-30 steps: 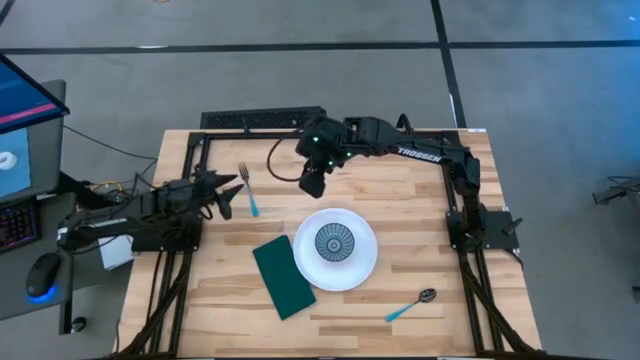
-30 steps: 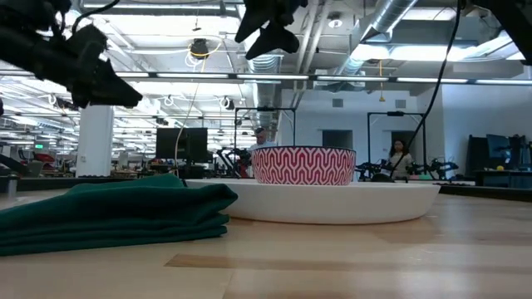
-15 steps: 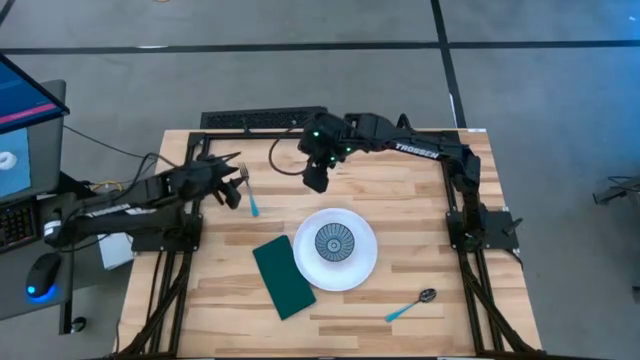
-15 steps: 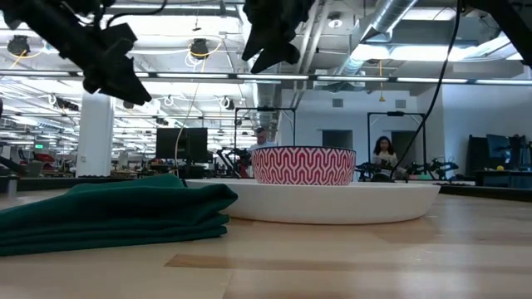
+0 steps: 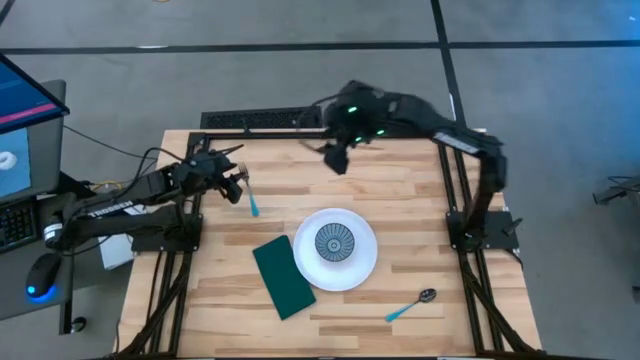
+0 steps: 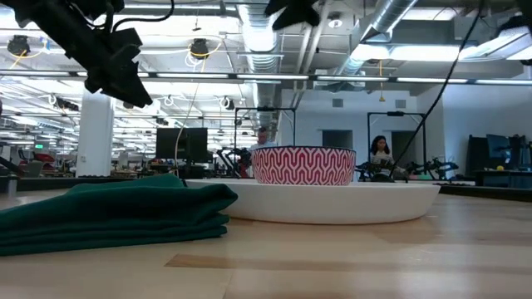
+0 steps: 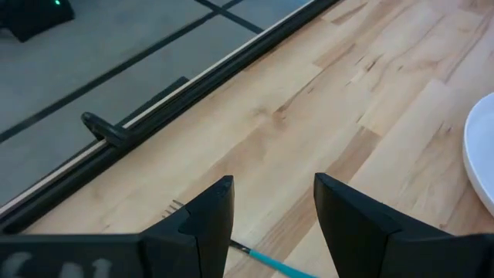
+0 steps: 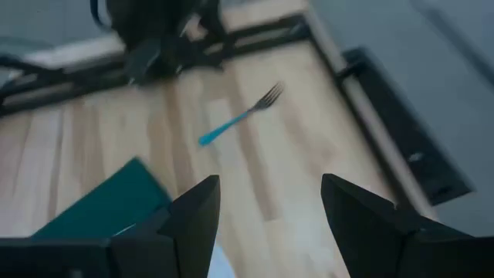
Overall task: Set table place
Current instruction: Put the blue fork to the right of the white plate
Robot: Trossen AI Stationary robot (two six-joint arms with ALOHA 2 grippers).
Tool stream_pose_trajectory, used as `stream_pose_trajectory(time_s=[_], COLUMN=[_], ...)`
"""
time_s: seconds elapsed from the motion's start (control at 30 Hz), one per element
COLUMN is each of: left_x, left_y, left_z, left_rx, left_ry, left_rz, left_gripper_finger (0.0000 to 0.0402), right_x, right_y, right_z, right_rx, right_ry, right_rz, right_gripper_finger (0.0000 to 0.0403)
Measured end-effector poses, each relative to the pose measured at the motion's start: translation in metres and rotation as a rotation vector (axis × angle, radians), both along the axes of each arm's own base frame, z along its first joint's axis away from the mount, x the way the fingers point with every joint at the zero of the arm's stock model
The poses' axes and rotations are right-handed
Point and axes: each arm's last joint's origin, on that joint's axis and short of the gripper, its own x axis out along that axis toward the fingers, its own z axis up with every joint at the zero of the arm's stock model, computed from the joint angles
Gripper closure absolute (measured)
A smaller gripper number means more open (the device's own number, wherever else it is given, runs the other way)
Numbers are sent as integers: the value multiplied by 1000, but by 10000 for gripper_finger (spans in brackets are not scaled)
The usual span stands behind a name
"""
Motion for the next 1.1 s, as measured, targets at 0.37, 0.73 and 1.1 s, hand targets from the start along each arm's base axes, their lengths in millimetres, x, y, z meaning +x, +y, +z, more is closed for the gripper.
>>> stream_pose_trajectory(time_s=[0.37,0.73,1.1], left_x=[1,9,33], left_y=[0,8,52], left_z=[1,-7,12], left_rx=[24,-71,-180], left_ry=[1,16,136], left_rz=[-16,-3,54], left_gripper_finger=[231,231,231], right_x=[-87,-151,-160], right_y=[32,56,72], right_z=[-41,-139,-173], right_rx=[-33,35,89], right_ry=[-207,-495,-603], right_rz=[-100,-96,-39], right_gripper_finger=[154,154,154])
